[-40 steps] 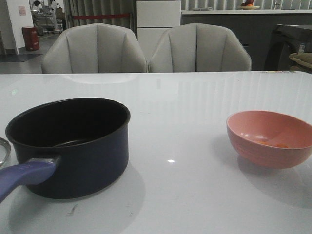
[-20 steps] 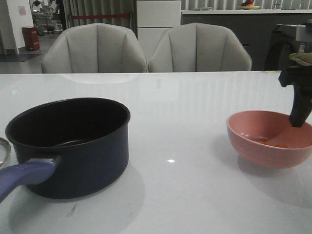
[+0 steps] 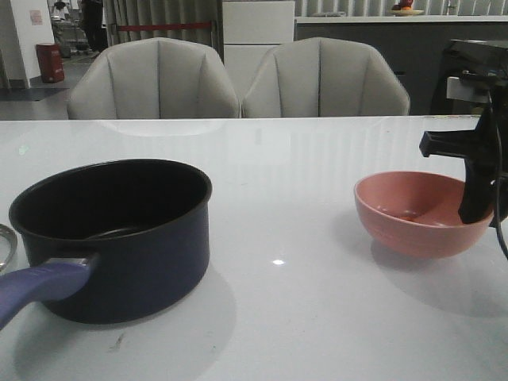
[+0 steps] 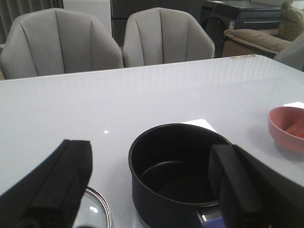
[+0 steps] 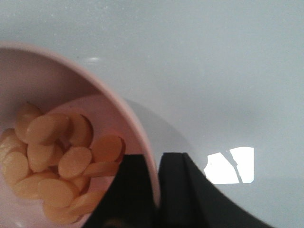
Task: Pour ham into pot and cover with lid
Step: 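Grasp the rim of the pink bowl with the right gripper, then lift the pink bowl and carry it over the saucepan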
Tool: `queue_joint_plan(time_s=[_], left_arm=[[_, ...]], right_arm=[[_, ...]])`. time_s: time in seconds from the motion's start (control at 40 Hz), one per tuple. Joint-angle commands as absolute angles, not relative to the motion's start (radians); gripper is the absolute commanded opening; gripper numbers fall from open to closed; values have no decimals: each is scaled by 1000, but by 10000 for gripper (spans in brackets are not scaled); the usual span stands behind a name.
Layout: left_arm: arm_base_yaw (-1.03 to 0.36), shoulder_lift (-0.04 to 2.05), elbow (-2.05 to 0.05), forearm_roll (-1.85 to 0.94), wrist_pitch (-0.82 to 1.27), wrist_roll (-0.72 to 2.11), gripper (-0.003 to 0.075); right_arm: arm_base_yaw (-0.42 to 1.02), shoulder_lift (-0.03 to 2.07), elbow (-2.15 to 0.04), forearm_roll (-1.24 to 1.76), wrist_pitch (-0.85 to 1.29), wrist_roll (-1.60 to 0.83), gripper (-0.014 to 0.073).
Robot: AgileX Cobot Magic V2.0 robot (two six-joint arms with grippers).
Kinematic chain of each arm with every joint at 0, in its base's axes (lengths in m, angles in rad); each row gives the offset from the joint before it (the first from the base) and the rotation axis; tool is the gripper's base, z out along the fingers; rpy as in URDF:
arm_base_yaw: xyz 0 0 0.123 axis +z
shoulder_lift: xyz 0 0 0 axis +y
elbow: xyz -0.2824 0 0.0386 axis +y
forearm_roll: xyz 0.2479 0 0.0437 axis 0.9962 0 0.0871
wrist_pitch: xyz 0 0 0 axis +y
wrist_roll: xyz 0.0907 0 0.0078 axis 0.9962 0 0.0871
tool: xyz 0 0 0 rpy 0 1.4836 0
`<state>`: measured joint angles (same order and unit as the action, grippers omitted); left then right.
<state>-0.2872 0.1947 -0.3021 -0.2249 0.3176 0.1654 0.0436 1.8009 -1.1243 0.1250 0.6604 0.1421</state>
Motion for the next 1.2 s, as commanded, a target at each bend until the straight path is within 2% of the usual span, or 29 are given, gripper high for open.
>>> queue_joint_plan(time_s=[0.0,0.25,0.525,0.824,1.174], left_arm=[[-295,205,-329,-232,242,166,556],[-295,205,-329,-232,242,166,556],[-295,205,-329,-232,242,166,556],[-295,205,-329,-232,242,166,556],[-295,205,-329,-232,242,166,556]], right_arm=[[39,1749,-1168,119,658,80,131],[74,1613,-1169,120,633,0,131],[301,1448,-1169,81,456,-23,131],[560,1486,-1169,0,229,-21,137],[645,1628,-1169,0,-174,-68,137]])
